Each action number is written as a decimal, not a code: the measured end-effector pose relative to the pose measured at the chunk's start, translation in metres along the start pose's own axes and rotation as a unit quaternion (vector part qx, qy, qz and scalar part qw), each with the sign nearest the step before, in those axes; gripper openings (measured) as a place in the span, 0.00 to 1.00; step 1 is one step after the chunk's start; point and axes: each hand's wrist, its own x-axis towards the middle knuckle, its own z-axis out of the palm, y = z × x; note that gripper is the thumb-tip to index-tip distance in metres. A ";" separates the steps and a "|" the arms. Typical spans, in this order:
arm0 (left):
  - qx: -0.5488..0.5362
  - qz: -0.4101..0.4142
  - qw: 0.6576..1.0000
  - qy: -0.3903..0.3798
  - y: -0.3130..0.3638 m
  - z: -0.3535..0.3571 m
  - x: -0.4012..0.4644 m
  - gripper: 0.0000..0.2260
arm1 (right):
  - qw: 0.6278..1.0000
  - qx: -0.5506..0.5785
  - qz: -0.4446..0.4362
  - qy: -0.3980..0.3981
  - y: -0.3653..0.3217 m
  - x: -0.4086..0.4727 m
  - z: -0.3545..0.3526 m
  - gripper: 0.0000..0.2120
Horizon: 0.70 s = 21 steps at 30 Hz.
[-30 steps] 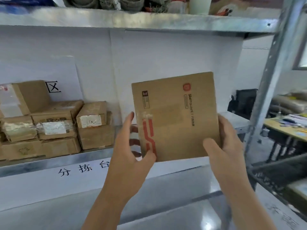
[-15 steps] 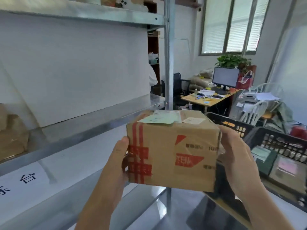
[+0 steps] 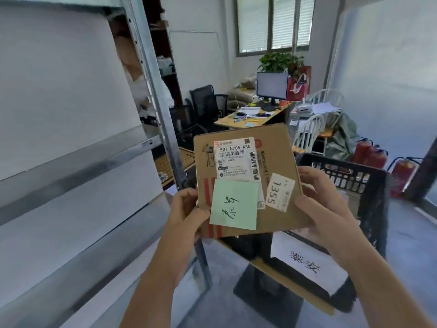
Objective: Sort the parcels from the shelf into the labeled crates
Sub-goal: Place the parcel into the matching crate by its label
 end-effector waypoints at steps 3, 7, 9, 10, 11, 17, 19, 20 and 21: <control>0.002 0.004 1.000 0.006 0.001 0.026 0.011 0.08 | 1.000 -0.001 -0.010 -0.008 0.006 0.009 -0.024 0.29; -0.009 0.000 1.000 -0.010 0.003 0.055 0.023 0.07 | 1.000 0.016 -0.003 0.008 0.014 0.014 -0.050 0.28; -0.011 -0.003 1.000 -0.028 0.002 0.065 0.030 0.07 | 1.000 0.007 0.004 0.020 0.019 0.017 -0.061 0.27; -0.008 -0.003 0.999 -0.037 0.000 0.068 0.034 0.07 | 1.000 -0.001 0.007 0.024 0.022 0.019 -0.065 0.26; -0.005 -0.002 0.999 -0.044 -0.003 0.070 0.040 0.08 | 0.999 -0.016 0.007 0.030 0.024 0.021 -0.067 0.25; 0.003 0.048 0.996 -0.074 -0.012 0.071 0.092 0.13 | 0.993 -0.010 0.025 0.117 0.036 0.040 -0.074 0.30; -0.008 0.065 0.993 -0.099 -0.017 0.070 0.112 0.12 | 0.990 0.001 0.039 0.137 0.038 0.046 -0.074 0.30; -0.012 0.073 0.991 -0.113 -0.018 0.072 0.121 0.11 | 0.989 0.004 0.049 0.139 0.039 0.050 -0.071 0.27; -0.013 0.086 0.989 -0.119 -0.020 0.073 0.132 0.09 | 0.987 0.001 0.061 0.146 0.041 0.054 -0.068 0.24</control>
